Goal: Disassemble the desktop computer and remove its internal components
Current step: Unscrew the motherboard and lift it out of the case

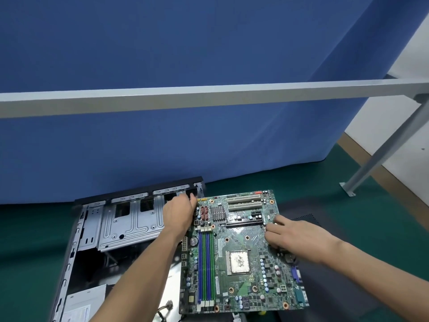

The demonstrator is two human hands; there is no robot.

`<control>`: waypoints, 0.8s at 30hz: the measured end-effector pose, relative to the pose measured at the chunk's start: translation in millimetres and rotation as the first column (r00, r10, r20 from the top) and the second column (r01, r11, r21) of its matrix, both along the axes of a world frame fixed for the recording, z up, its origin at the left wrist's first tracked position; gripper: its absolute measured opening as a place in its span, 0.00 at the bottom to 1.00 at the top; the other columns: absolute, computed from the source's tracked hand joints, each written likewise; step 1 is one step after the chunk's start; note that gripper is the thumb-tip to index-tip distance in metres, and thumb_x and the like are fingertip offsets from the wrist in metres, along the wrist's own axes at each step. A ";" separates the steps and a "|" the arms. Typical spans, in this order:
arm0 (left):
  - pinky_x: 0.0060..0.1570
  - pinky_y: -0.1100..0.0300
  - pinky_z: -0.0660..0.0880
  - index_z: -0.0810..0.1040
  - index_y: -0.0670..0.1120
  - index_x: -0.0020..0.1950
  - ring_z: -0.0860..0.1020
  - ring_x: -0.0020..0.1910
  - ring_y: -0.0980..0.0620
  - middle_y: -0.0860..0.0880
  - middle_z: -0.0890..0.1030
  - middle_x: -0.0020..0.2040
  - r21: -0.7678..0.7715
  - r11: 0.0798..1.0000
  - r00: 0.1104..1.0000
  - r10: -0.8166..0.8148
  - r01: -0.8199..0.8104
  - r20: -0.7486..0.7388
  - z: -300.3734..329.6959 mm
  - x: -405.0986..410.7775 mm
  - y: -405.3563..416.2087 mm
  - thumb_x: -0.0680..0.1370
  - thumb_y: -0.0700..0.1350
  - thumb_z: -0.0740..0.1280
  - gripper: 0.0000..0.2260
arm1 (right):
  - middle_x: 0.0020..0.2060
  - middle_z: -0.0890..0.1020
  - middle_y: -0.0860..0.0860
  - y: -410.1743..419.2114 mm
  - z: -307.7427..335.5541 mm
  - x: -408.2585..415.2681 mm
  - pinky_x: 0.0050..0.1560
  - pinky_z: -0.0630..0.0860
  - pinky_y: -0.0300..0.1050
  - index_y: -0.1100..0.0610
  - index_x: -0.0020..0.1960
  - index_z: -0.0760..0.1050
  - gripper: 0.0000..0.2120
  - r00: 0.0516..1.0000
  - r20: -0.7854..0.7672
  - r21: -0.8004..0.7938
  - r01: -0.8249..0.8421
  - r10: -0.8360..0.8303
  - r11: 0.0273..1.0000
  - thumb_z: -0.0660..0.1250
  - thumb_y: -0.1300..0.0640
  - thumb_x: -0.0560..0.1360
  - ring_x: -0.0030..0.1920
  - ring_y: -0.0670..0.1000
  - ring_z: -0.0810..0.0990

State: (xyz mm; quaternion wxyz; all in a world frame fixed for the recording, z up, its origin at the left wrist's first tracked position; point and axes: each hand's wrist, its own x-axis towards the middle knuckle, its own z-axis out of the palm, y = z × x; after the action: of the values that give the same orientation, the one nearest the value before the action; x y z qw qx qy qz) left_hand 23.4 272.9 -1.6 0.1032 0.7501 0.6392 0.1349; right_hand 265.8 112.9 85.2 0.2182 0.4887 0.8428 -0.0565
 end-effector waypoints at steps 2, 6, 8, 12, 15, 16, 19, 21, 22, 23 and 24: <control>0.31 0.59 0.62 0.72 0.43 0.36 0.70 0.30 0.49 0.49 0.71 0.29 -0.038 0.999 0.999 0.015 -0.014 0.043 1.0 -0.1 1.9 0.81 0.47 0.52 0.18 | 0.57 0.67 0.49 1.4 0.7 -1.7 0.39 0.70 0.47 0.56 0.58 0.64 0.15 1.000 0.020 -0.005 -0.011 0.011 1.000 0.57 0.69 0.74 0.58 0.53 0.63; 0.28 0.59 0.61 0.72 0.43 0.36 0.70 0.28 0.49 0.48 0.74 0.31 -0.016 0.999 0.999 0.033 -0.032 0.035 2.9 -0.4 2.4 0.81 0.48 0.52 0.18 | 0.57 0.67 0.50 3.6 -0.8 -3.3 0.41 0.69 0.48 0.56 0.59 0.64 0.15 0.999 0.043 -0.018 -0.023 0.024 1.000 0.56 0.69 0.75 0.58 0.54 0.63; 0.26 0.59 0.59 0.69 0.45 0.38 0.69 0.26 0.50 0.50 0.71 0.29 0.069 0.997 1.000 -0.015 0.015 0.009 5.5 0.9 -1.3 0.81 0.49 0.55 0.13 | 0.57 0.68 0.50 3.7 -2.6 -4.1 0.41 0.68 0.47 0.56 0.59 0.64 0.16 0.999 0.038 -0.009 -0.011 0.012 1.000 0.56 0.71 0.75 0.58 0.54 0.64; 0.26 0.57 0.59 0.68 0.45 0.40 0.68 0.28 0.48 0.48 0.74 0.32 0.068 0.996 0.997 -0.062 0.059 0.042 10.7 0.9 0.9 0.81 0.50 0.54 0.13 | 0.58 0.67 0.51 1.5 -6.9 -6.2 0.40 0.66 0.47 0.56 0.60 0.63 0.21 0.999 0.035 -0.010 -0.003 0.003 1.000 0.58 0.74 0.71 0.58 0.55 0.64; 0.32 0.56 0.64 0.69 0.44 0.41 0.73 0.34 0.45 0.44 0.80 0.39 -0.031 0.999 0.992 0.021 -0.017 0.125 11.6 -13.1 5.1 0.81 0.50 0.52 0.15 | 0.58 0.67 0.50 2.6 -10.3 -3.5 0.41 0.65 0.46 0.55 0.61 0.62 0.23 0.999 0.043 0.001 0.005 -0.005 1.000 0.58 0.74 0.71 0.57 0.54 0.63; 0.34 0.55 0.66 0.70 0.44 0.43 0.75 0.37 0.43 0.43 0.81 0.41 -0.042 0.999 0.993 0.016 -0.011 0.114 12.5 -20.4 3.4 0.81 0.51 0.52 0.15 | 0.59 0.67 0.50 3.7 -10.9 -2.5 0.40 0.65 0.45 0.55 0.61 0.62 0.22 0.999 0.042 0.008 0.010 -0.011 1.000 0.58 0.73 0.71 0.57 0.53 0.63; 0.36 0.55 0.66 0.73 0.46 0.47 0.79 0.42 0.42 0.44 0.82 0.43 0.034 0.998 0.996 -0.042 0.044 -0.075 16.7 -53.4 -8.2 0.80 0.52 0.54 0.13 | 0.59 0.67 0.48 7.6 -13.6 0.3 0.43 0.68 0.46 0.54 0.62 0.62 0.23 0.999 0.039 0.029 0.017 -0.018 0.999 0.60 0.71 0.71 0.57 0.52 0.64; 0.35 0.56 0.67 0.73 0.48 0.47 0.80 0.41 0.43 0.45 0.83 0.41 0.068 0.997 0.971 -0.031 0.048 -0.238 19.6 -85.6 -16.9 0.79 0.53 0.55 0.11 | 0.59 0.66 0.47 10.7 -16.5 1.3 0.45 0.69 0.47 0.53 0.62 0.61 0.24 0.998 0.054 0.043 0.016 -0.019 0.999 0.60 0.71 0.70 0.56 0.51 0.64; 0.35 0.57 0.69 0.73 0.48 0.45 0.80 0.40 0.44 0.46 0.83 0.41 0.061 0.998 0.955 -0.008 0.027 -0.295 20.7 -103.7 -20.6 0.78 0.52 0.55 0.11 | 0.59 0.66 0.47 12.0 -18.1 1.4 0.45 0.69 0.47 0.53 0.62 0.61 0.25 0.998 0.059 0.046 0.014 -0.016 0.999 0.60 0.71 0.70 0.56 0.51 0.64; 0.35 0.57 0.69 0.73 0.47 0.45 0.80 0.40 0.45 0.46 0.82 0.40 0.051 0.999 0.942 0.027 -0.011 -0.334 21.9 -121.7 -23.9 0.78 0.51 0.55 0.11 | 0.59 0.66 0.46 14.3 -19.7 1.3 0.45 0.69 0.46 0.52 0.62 0.61 0.26 0.998 0.060 0.051 0.010 -0.013 0.999 0.58 0.72 0.69 0.57 0.51 0.64; 0.35 0.57 0.69 0.74 0.46 0.45 0.80 0.41 0.45 0.46 0.82 0.41 0.041 0.997 0.931 0.075 -0.064 -0.356 22.9 -138.5 -27.1 0.78 0.50 0.56 0.11 | 0.60 0.66 0.46 16.8 -21.1 0.7 0.45 0.69 0.46 0.52 0.62 0.61 0.27 0.998 0.061 0.060 0.005 -0.009 0.998 0.57 0.72 0.68 0.57 0.51 0.64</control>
State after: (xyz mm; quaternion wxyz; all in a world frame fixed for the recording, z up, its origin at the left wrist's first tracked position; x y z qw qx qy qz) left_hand -115.1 245.8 21.3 -0.0303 0.7404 0.6715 0.0089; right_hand 266.5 129.7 64.1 0.2288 0.4995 0.8354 -0.0170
